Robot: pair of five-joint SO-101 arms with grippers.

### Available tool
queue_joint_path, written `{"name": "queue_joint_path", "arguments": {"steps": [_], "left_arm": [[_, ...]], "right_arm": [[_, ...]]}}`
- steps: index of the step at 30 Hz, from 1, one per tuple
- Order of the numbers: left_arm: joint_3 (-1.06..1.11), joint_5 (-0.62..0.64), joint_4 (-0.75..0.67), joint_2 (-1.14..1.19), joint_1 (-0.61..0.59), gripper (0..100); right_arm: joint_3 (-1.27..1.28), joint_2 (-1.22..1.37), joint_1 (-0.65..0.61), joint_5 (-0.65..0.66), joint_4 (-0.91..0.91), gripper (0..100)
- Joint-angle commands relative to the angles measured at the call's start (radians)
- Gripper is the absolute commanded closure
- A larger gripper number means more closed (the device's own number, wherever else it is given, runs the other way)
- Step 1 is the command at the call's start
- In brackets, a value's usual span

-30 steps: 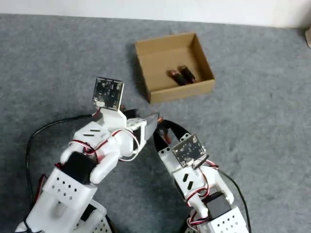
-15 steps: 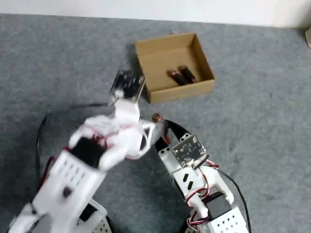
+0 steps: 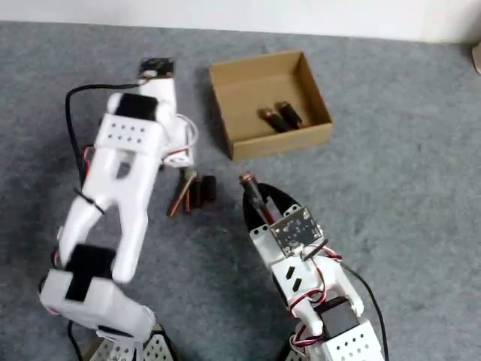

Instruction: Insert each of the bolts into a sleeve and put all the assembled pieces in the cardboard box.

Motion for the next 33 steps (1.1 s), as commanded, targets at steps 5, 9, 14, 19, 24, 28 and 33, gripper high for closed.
{"name": "queue_joint_path", "arguments": {"steps": [5, 9, 14, 19, 24, 28, 33], "left_arm": [[-0.096, 0.006, -0.041, 0.094, -0.028, 81], [-0.116, 0.005, -0.061, 0.119, -0.027, 81], [-0.101, -0.060, -0.167, 0.171, -0.033, 81], [-0.093, -0.140, -0.216, 0.271, -0.045, 81], [-0.087, -0.178, -0.259, 0.295, -0.044, 81], [-0.084, -0.176, -0.262, 0.295, -0.044, 81], [-0.082, -0.176, -0.281, 0.297, -0.045, 81]], "right_arm": [[0.134, -0.002, 0.015, 0.011, -0.005, 99.4], [0.134, -0.002, 0.053, 0.012, -0.005, 99.4], [0.127, -0.002, 0.071, 0.083, -0.005, 99.4], [0.073, -0.001, 0.082, 0.112, -0.004, 99.4], [-0.042, 0.056, 0.090, 0.112, -0.007, 99.4], [-0.239, 0.325, 0.094, 0.112, -0.010, 99.4], [-0.636, 0.834, 0.096, 0.109, -0.007, 99.4]]}}
